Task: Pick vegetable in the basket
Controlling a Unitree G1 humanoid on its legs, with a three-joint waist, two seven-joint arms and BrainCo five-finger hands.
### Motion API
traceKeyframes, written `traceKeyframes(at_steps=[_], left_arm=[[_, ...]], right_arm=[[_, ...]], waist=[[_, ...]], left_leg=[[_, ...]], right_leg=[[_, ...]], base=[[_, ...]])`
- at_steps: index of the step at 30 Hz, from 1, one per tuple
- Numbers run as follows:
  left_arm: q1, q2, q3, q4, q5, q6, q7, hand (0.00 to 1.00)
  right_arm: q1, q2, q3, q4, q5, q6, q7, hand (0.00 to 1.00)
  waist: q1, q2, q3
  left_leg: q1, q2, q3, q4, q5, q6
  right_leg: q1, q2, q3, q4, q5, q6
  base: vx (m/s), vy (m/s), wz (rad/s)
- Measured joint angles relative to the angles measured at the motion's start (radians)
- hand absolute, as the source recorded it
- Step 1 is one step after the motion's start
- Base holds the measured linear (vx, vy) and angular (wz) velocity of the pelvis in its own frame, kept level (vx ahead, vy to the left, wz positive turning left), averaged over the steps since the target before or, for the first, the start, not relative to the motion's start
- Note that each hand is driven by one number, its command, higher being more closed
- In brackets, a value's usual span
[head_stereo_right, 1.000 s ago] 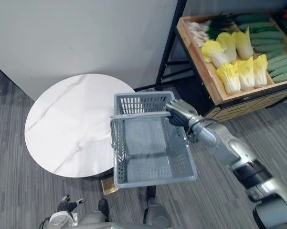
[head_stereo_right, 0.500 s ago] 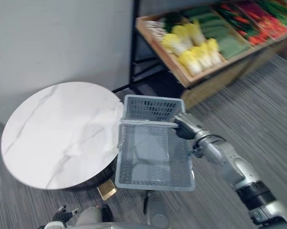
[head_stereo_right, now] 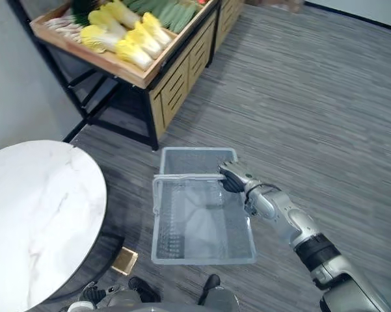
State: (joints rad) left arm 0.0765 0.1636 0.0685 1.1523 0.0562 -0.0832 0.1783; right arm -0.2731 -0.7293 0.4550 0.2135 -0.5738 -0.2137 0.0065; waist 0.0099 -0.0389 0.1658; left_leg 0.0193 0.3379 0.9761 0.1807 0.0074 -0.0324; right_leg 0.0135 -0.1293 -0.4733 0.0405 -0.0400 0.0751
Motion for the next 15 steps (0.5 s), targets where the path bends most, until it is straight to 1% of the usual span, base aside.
traceKeyframes(at_steps=[1, 2, 3, 4, 5, 6, 7, 8, 9, 10, 11, 12, 13, 14, 15], left_arm=[[0.001, -0.002, 0.011, -0.003, 0.000, 0.000, 0.000, 0.00], [0.004, -0.003, 0.018, -0.005, 0.000, 0.000, 0.001, 0.00], [0.011, -0.005, 0.020, -0.015, -0.001, -0.001, 0.003, 0.00], [0.014, -0.006, 0.023, -0.020, -0.003, -0.002, 0.004, 0.00], [0.018, -0.018, 0.038, -0.025, -0.006, -0.005, 0.007, 0.00], [0.025, -0.032, 0.046, -0.030, -0.013, -0.010, 0.014, 0.00], [0.033, -0.039, 0.046, -0.037, -0.015, -0.018, 0.014, 0.00], [0.049, -0.054, 0.044, -0.051, -0.015, -0.026, 0.014, 0.00], [0.056, -0.062, 0.042, -0.057, -0.015, -0.031, 0.014, 0.00], [0.057, -0.063, 0.036, -0.057, -0.016, -0.032, 0.012, 0.00], [0.060, -0.070, 0.030, -0.058, -0.016, -0.037, 0.012, 0.00], [0.060, -0.073, 0.026, -0.059, -0.017, -0.039, 0.009, 0.00], [0.062, -0.073, 0.024, -0.061, -0.017, -0.040, 0.009, 0.00], [0.067, -0.060, 0.025, -0.069, -0.017, -0.042, 0.008, 0.00], [0.069, -0.050, 0.027, -0.070, -0.018, -0.041, 0.006, 0.00]], right_arm=[[0.015, -0.001, -0.005, 0.001, -0.015, 0.000, 0.000, 1.00], [0.017, 0.000, -0.004, 0.001, -0.016, 0.000, 0.000, 1.00], [0.015, -0.004, -0.004, 0.001, -0.016, -0.002, 0.000, 1.00], [0.012, -0.007, -0.004, 0.005, -0.015, -0.003, -0.001, 1.00], [0.002, -0.005, -0.003, 0.027, -0.014, -0.008, -0.004, 1.00], [-0.014, -0.002, -0.001, 0.055, -0.014, -0.008, -0.009, 1.00], [-0.021, -0.001, 0.003, 0.067, -0.014, -0.009, -0.013, 1.00], [-0.026, -0.004, 0.003, 0.091, -0.014, -0.009, -0.021, 1.00], [-0.025, -0.009, -0.005, 0.119, -0.013, -0.010, -0.023, 1.00], [-0.021, -0.014, -0.011, 0.131, -0.013, -0.009, -0.023, 1.00], [-0.012, -0.033, -0.019, 0.149, -0.012, -0.009, -0.025, 1.00], [0.011, -0.047, -0.038, 0.162, -0.011, -0.007, -0.026, 1.00], [0.031, -0.045, -0.048, 0.165, -0.012, -0.006, -0.026, 1.00], [0.056, -0.055, -0.069, 0.176, -0.012, -0.009, -0.026, 1.00], [0.066, -0.059, -0.099, 0.201, -0.012, -0.015, -0.026, 1.00]], waist=[[-0.003, 0.002, 0.000], [-0.001, 0.004, -0.001], [0.008, 0.015, -0.002], [0.014, 0.022, 0.000], [0.023, 0.021, 0.004], [0.024, 0.031, 0.005], [0.025, 0.035, 0.005], [0.027, 0.047, 0.002], [0.025, 0.060, 0.001], [0.023, 0.066, 0.002], [0.022, 0.081, 0.001], [0.024, 0.098, 0.001], [0.023, 0.083, -0.001], [0.018, 0.061, 0.007], [0.020, 0.044, 0.014]], left_leg=[[-0.004, 0.047, -0.002, 0.073, 0.000, 0.000], [-0.007, 0.073, -0.006, 0.116, 0.000, 0.000], [-0.022, 0.118, -0.054, 0.207, 0.004, 0.004], [-0.033, 0.134, -0.104, 0.249, 0.014, 0.005], [-0.078, 0.126, -0.269, 0.318, -0.005, -0.012], [-0.107, 0.052, -0.460, 0.327, -0.089, -0.044], [-0.115, 0.011, -0.548, 0.310, -0.122, -0.051], [-0.120, -0.069, -0.680, 0.234, -0.151, -0.072], [-0.123, -0.120, -0.769, 0.132, -0.152, -0.078], [-0.123, -0.138, -0.804, 0.082, -0.147, -0.080], [-0.127, -0.160, -0.862, -0.010, -0.116, -0.084], [-0.122, -0.174, -0.896, -0.052, -0.073, -0.090], [-0.120, -0.190, -0.895, -0.055, -0.068, -0.085], [-0.123, -0.214, -0.888, -0.059, -0.073, -0.077], [-0.122, -0.230, -0.863, -0.055, -0.080, -0.062]], right_leg=[[0.011, 0.023, 0.020, -0.023, 0.006, -0.009], [0.013, 0.031, 0.037, -0.030, 0.011, -0.016], [0.012, 0.048, 0.083, -0.038, 0.019, -0.029], [0.011, 0.055, 0.112, -0.039, 0.023, -0.035], [0.006, 0.054, 0.168, -0.039, 0.029, -0.042], [0.001, 0.045, 0.217, -0.039, 0.035, -0.041], [-0.004, 0.040, 0.243, -0.039, 0.038, -0.039], [-0.016, 0.038, 0.290, -0.040, 0.045, -0.034], [-0.029, 0.040, 0.320, -0.040, 0.046, -0.034], [-0.034, 0.042, 0.331, -0.041, 0.048, -0.030], [-0.046, 0.051, 0.351, -0.041, 0.055, -0.018], [-0.046, 0.056, 0.373, -0.053, 0.065, -0.001], [-0.044, 0.044, 0.374, -0.065, 0.071, 0.006], [-0.044, 0.024, 0.377, -0.083, 0.089, 0.035], [-0.046, 0.007, 0.401, -0.094, 0.100, 0.050]], base=[[-0.07, -0.185, -0.39], [-0.07, -0.154, -0.80], [-0.06, -0.107, -0.88], [-0.06, -0.099, -1.22], [-0.06, -0.025, -1.25], [-0.06, 0.013, -1.26], [-0.05, 0.083, -1.25], [-0.06, 0.127, -1.10], [-0.05, 0.148, -0.95], [-0.04, 0.136, -0.67], [-0.02, 0.197, -0.55], [0.00, 0.203, -0.45], [0.04, 0.225, -0.18], [0.05, 0.175, -0.15], [0.04, 0.168, -0.21]])
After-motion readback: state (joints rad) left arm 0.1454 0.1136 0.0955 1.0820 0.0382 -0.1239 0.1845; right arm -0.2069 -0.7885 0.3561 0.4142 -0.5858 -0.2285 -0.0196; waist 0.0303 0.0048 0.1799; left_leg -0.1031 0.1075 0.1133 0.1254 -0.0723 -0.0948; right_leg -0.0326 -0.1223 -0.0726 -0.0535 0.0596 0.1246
